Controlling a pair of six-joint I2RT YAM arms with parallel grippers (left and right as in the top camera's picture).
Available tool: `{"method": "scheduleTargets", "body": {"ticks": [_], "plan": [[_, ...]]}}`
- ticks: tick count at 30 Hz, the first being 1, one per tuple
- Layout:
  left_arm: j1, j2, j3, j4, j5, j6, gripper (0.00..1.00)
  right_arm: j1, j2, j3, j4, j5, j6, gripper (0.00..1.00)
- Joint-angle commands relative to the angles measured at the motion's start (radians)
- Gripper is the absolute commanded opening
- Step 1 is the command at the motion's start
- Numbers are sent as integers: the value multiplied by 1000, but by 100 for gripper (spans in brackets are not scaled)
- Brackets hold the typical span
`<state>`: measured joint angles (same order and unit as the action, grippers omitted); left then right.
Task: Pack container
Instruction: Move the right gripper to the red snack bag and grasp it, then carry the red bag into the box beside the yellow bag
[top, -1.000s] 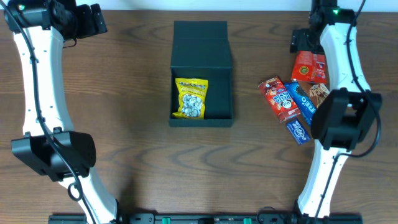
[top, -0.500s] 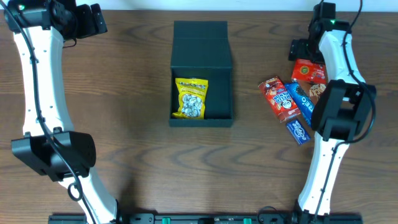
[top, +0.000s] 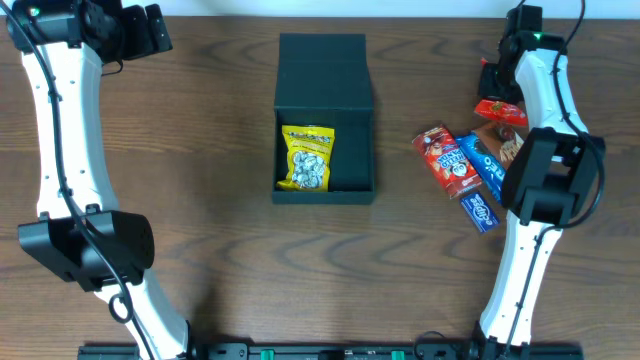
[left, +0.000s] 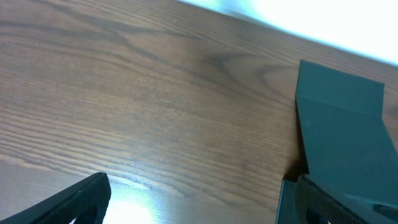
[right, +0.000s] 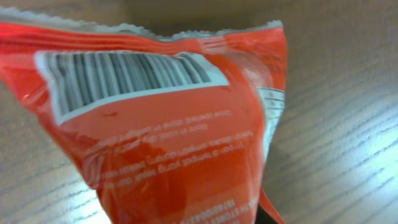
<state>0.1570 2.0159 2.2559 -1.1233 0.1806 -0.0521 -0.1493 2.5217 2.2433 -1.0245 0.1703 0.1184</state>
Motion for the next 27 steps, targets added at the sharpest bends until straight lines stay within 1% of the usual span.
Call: {"method": "scheduleTargets", "body": {"ticks": [1, 3, 7, 10, 15, 18, 21, 24, 27], "plan": [[6, 0, 17, 5, 4, -8, 95, -4, -32, 53, -40, -22, 8, 4], [6, 0, 17, 6, 4, -8, 95, 3, -64, 111, -77, -26, 8, 2], [6, 0, 17, 6, 4, -8, 95, 32, -132, 209, -148, -92, 8, 1], [6, 0, 17, 6, 4, -8, 95, 80, -196, 240, -192, -112, 8, 2], [6, 0, 17, 6, 4, -8, 95, 209, -288, 244, -278, -122, 9, 1], [6, 0, 17, 5, 4, -7, 95, 301, -304, 244, -338, -122, 60, 2], [6, 0, 17, 5, 4, -3, 95, 399, -302, 227, -414, -122, 164, 2], [6, 0, 17, 2, 4, 13, 95, 481, -302, 204, -453, -131, 262, 2], [6, 0, 17, -2, 3, 24, 95, 537, -302, 193, -496, -160, 337, 1]]}}
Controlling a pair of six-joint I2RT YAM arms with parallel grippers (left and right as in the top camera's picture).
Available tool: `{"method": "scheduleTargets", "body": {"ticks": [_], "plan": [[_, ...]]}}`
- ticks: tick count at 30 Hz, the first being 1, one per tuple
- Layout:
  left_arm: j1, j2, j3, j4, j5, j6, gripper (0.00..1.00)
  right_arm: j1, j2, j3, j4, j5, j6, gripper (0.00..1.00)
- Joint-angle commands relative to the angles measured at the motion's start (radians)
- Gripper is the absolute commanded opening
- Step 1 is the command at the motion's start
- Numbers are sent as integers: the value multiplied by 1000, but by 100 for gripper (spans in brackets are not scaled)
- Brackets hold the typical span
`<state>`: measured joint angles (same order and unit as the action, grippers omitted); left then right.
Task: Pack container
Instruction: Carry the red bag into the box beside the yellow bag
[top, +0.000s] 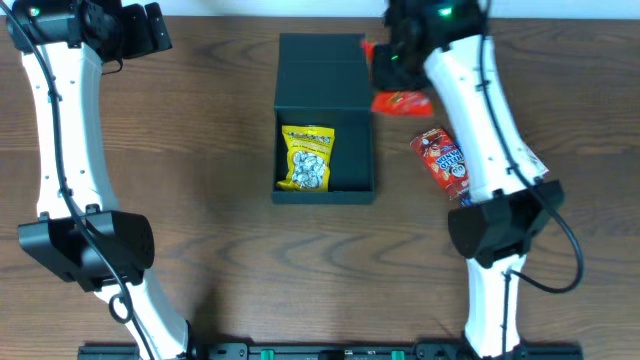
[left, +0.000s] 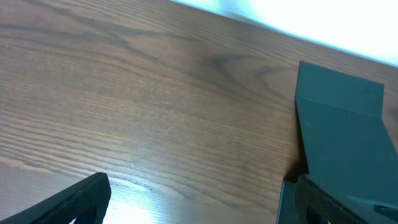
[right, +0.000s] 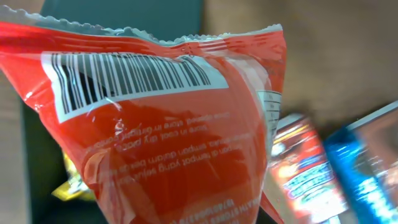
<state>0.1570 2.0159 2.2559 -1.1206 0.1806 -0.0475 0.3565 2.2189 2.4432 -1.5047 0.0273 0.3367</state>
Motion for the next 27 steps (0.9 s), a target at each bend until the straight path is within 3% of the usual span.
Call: {"method": "scheduleTargets", "body": {"ticks": [1, 12, 21, 27], "plan": [[6, 0, 17, -5, 4, 19, 95, 45, 1, -21, -26, -17, 135, 1], [8, 0, 17, 0, 4, 19, 95, 226, 1, -380, 177, 42, 356, 2], [8, 8, 17, 0, 4, 18, 95, 230, 1, -555, 231, 77, 532, 2], [8, 8, 17, 0, 4, 18, 95, 233, 1, -629, 340, 134, 557, 3]]}}
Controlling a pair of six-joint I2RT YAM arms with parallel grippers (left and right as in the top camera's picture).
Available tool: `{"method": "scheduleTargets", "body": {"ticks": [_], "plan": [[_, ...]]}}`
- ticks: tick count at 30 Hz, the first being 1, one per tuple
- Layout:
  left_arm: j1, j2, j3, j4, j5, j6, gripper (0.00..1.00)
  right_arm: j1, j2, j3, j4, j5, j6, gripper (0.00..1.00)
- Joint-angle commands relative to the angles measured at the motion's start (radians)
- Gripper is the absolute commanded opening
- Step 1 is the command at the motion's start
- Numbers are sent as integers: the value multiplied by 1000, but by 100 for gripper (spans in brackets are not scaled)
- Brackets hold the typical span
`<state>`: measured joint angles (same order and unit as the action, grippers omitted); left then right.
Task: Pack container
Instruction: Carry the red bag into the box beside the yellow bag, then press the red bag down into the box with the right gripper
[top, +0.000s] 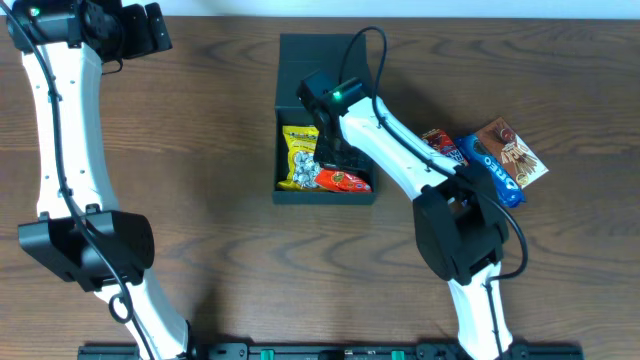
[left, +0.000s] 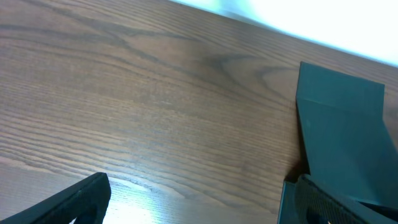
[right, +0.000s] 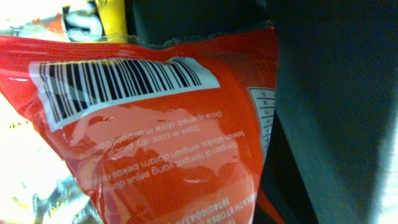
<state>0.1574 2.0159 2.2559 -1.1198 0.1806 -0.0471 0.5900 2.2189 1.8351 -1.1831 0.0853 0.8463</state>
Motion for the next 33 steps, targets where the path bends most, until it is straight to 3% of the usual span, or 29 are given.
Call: {"method": "scheduleTargets", "body": {"ticks": [1, 2, 3, 4, 5, 12, 13, 15, 18, 26, 33], "plan": [[8, 8, 17, -1, 4, 18, 95, 0, 1, -31, 37, 90, 47, 21], [8, 8, 17, -2, 4, 18, 95, 0, 1, -42, 53, 96, 42, 59], [8, 8, 17, -2, 4, 18, 95, 0, 1, -44, 58, 98, 22, 83], [8, 8, 17, -3, 4, 18, 95, -1, 1, -43, 59, 98, -2, 95], [8, 8, 17, -4, 4, 18, 95, -3, 1, -36, 56, 98, -38, 99], [8, 8, 17, -5, 4, 18, 95, -11, -26, 147, -54, 99, -139, 99], [8, 8, 17, -5, 4, 18, 95, -10, -32, 177, -59, 98, -158, 98], [8, 8, 17, -5, 4, 18, 95, -6, -56, 223, -63, 97, -203, 72], [8, 8, 17, -5, 4, 18, 95, -4, -71, 232, -63, 97, -241, 3], [8, 8, 11, -2, 4, 18, 95, 3, -57, 76, -75, -42, -280, 2], [8, 16, 6, -1, 4, 18, 95, 3, -57, -149, 92, -90, -305, 2]]}}
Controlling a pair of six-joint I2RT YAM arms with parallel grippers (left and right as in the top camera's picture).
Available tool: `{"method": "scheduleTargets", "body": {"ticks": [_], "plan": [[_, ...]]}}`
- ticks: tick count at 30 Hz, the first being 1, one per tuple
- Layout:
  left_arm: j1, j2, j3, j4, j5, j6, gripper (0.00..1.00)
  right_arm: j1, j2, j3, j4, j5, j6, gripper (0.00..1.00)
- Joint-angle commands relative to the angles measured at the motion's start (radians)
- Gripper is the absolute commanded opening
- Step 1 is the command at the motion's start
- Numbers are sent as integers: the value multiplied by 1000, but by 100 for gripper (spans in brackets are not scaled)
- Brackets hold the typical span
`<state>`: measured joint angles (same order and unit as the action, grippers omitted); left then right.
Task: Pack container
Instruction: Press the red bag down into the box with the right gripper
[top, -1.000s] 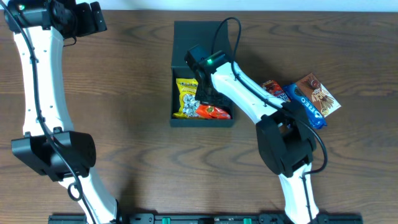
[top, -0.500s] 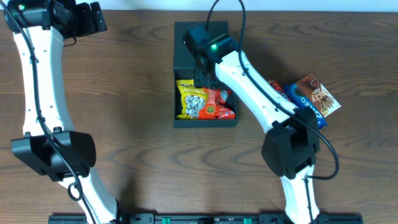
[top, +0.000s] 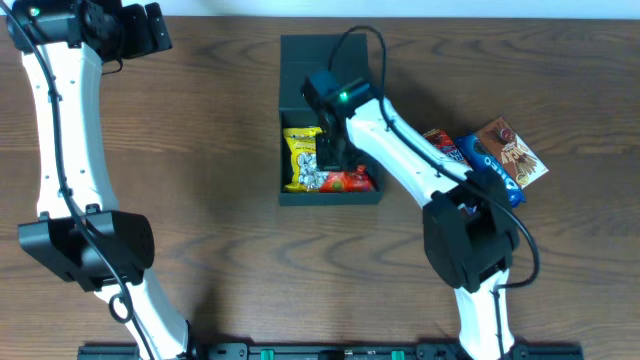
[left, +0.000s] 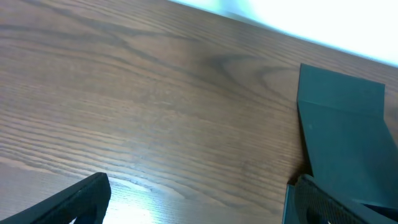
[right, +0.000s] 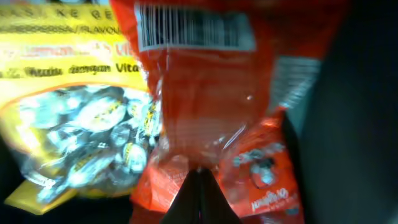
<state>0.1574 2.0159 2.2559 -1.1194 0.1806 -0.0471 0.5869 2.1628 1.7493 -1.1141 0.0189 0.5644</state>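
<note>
The dark green box (top: 330, 70) lies open in the overhead view, and its lid (left: 342, 118) shows at the right of the left wrist view. Inside lie a yellow snack packet (top: 303, 160) (right: 74, 112) and a red snack packet (top: 350, 182) (right: 211, 93) beside it. My right gripper (top: 330, 150) (right: 199, 177) reaches down into the box, its fingers pressed together on a crumpled fold of the red packet. My left gripper (top: 150, 30) (left: 199, 205) hovers open at the far left corner with nothing between its fingers.
To the right of the box on the wooden table (top: 200, 200) lie a red-and-white packet (top: 440, 145), a blue packet (top: 490, 165) and a brown packet (top: 512, 150). My right arm stretches across the box's right wall.
The red packet has gone lower and now lies flatter in the box's front right beside the yellow packet. The box sits slightly further right. My left arm has not moved.
My right gripper first held the red packet over the pile at the far right. Then it held it beside the box's lid, then inside the box next to the yellow packet, and now pressed low in the box. My left gripper stayed open throughout.
</note>
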Motion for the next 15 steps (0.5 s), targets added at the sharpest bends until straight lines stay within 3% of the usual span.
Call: {"method": "scheduleTargets", "body": {"ticks": [1, 8, 15], "plan": [[8, 17, 6, -1, 4, 18, 95, 3, -1, -82, 35, -24, -23, 2], [8, 18, 6, -1, 4, 18, 95, -10, -2, -85, 71, -27, -24, 2], [8, 18, 6, -2, 4, 18, 95, -12, -18, 163, 21, -26, -103, 2]]}}
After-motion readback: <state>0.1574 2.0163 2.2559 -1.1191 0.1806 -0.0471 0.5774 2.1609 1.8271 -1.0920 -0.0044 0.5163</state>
